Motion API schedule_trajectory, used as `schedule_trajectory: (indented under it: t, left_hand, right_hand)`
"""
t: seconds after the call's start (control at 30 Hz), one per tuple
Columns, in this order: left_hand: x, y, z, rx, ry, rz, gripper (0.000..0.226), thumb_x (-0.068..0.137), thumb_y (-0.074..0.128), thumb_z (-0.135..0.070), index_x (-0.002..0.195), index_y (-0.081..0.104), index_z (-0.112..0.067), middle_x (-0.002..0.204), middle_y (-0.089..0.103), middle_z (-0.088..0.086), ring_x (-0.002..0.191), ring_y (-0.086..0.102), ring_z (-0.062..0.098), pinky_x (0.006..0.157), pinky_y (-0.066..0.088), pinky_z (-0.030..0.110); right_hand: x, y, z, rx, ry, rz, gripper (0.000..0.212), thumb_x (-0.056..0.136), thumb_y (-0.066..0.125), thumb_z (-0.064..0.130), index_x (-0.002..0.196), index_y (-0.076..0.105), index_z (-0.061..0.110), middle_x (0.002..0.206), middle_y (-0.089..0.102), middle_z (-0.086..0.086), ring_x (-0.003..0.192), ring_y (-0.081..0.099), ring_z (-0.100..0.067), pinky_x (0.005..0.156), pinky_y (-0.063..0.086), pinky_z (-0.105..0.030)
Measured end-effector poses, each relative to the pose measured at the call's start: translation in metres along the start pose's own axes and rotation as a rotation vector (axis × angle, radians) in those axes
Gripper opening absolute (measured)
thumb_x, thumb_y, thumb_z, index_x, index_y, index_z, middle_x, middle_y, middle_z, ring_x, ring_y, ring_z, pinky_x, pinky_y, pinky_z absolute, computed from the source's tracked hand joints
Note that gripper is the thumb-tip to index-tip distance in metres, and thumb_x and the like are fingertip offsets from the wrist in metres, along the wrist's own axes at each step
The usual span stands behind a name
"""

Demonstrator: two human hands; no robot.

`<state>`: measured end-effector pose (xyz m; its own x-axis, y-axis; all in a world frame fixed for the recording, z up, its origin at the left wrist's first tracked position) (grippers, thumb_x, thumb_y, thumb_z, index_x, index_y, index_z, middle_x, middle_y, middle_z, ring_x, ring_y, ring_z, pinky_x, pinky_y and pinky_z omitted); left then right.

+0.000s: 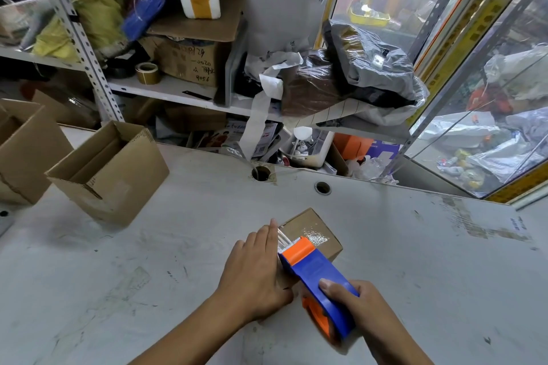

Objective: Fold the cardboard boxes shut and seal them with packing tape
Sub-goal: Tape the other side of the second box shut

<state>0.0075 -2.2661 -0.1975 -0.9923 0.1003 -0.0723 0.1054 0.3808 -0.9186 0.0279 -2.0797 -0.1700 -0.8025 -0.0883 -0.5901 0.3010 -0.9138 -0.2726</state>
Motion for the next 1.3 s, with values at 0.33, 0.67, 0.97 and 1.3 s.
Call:
schedule_trajectory:
  t: [0.33,0.67,0.97,1.3]
  left_hand:
    - [0.008,-0.004,0.010,0.072,-0.003,0.052,0.126,0.066,0.046,-0.079,0.158,-0.008,-0.014,0.154,0.032,0.000,0.132,0.038,0.017,0.108,0.037,0.032]
    - [0.009,0.009,-0.006,0.097,0.013,0.117,0.130,0.068,0.057,-0.077,0.158,-0.009,-0.012,0.153,0.031,0.003,0.133,0.037,0.019,0.109,0.035,0.036]
    - [0.020,0.014,-0.028,0.015,0.120,0.099,0.093,0.091,0.037,-0.071,0.160,-0.004,-0.025,0.169,0.001,0.004,0.155,-0.001,0.021,0.125,-0.005,0.045]
    - [0.022,0.030,-0.021,0.169,0.128,0.070,0.105,0.082,0.015,-0.088,0.159,-0.011,-0.022,0.169,-0.009,0.006,0.155,-0.001,0.024,0.125,0.005,0.045]
  right_hand:
    - [-0.027,-0.025,-0.027,0.013,0.052,0.000,0.040,0.085,0.074,0.040,0.056,0.066,0.014,0.052,0.057,-0.002,0.050,0.059,-0.009,0.055,0.040,-0.015]
    - [-0.025,-0.035,-0.043,-0.150,0.125,-0.054,0.051,0.082,0.074,0.046,0.046,0.050,0.019,0.041,0.047,0.006,0.040,0.049,-0.005,0.051,0.034,-0.016]
    - [-0.029,-0.029,-0.044,-0.128,0.071,-0.024,0.059,0.087,0.072,0.037,0.034,0.055,0.017,0.039,0.051,0.007,0.036,0.048,-0.003,0.042,0.033,-0.008]
    - [-0.041,-0.015,-0.068,0.004,0.137,0.071,0.051,0.088,0.067,0.041,0.040,0.063,0.026,0.044,0.052,0.010,0.046,0.052,-0.003,0.056,0.037,-0.013]
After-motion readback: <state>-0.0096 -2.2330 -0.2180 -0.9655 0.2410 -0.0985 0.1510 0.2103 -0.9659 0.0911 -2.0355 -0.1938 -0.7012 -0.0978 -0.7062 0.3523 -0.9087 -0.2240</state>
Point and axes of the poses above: each hand's wrist, its own x-axis towards the middle knuckle, its own y-axis out of the palm, z = x × y, the point moved 7 cm from there along x, towards the middle knuckle
